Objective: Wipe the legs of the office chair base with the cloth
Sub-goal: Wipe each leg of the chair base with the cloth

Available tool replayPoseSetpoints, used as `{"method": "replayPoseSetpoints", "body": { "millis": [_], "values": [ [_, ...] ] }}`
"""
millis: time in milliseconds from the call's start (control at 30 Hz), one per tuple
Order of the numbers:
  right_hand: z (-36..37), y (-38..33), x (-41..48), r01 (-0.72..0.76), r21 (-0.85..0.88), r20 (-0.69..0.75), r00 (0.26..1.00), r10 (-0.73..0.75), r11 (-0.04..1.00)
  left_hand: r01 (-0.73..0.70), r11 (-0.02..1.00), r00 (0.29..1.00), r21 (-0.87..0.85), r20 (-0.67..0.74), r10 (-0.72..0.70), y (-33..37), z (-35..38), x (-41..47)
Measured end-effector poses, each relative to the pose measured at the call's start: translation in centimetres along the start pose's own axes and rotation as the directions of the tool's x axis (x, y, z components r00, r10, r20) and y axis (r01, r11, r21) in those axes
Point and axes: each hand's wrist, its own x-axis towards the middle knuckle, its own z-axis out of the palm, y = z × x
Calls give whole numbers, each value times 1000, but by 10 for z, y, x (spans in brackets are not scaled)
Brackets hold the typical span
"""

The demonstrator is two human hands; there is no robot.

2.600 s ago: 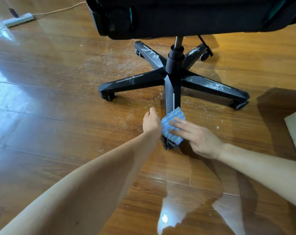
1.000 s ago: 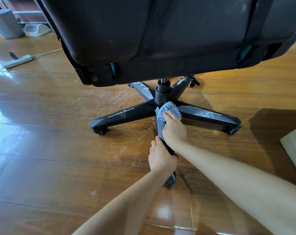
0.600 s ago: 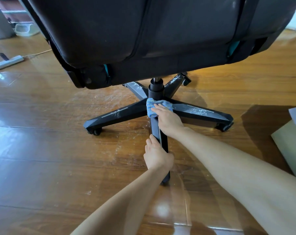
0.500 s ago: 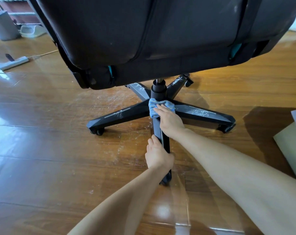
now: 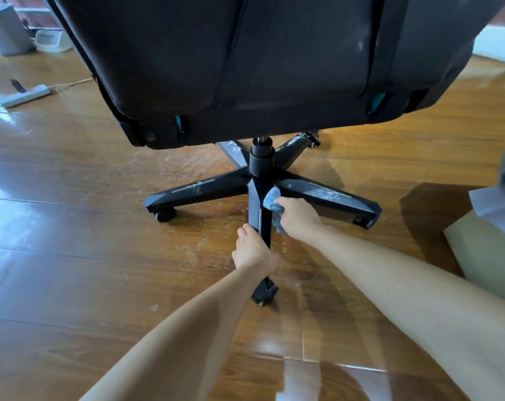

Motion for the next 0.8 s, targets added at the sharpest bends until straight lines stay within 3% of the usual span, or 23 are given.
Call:
{"method": "replayPoseSetpoints", "body": {
  "millis": [100,200,367,467,633,800],
  "values": [
    [-34,2,-7,22,-44,296,955,-8,999,61,994,998,93,15,-62,6,-13,-7],
    [-60,6,1,28,-35,364,931,-14,999,98,990,995,98,-21,-96,8,-16,-8],
    [-51,1,18,-92,97,130,988,80,991,102,994,995,24,-16,-102,7,-6,1],
    [-24,-5,18,-137,63,28,990,136,989,47,995,999,85,11,-49,-3,-7,2],
    [-27,-9,23,-148,34,27,989,147,988,-20,987,999,157,32,15,-19,-19,2],
    [-38,3,35,-184,28,125,976,180,982,-73,984,997,162,34,69,-33,-24,4]
  ]
}}
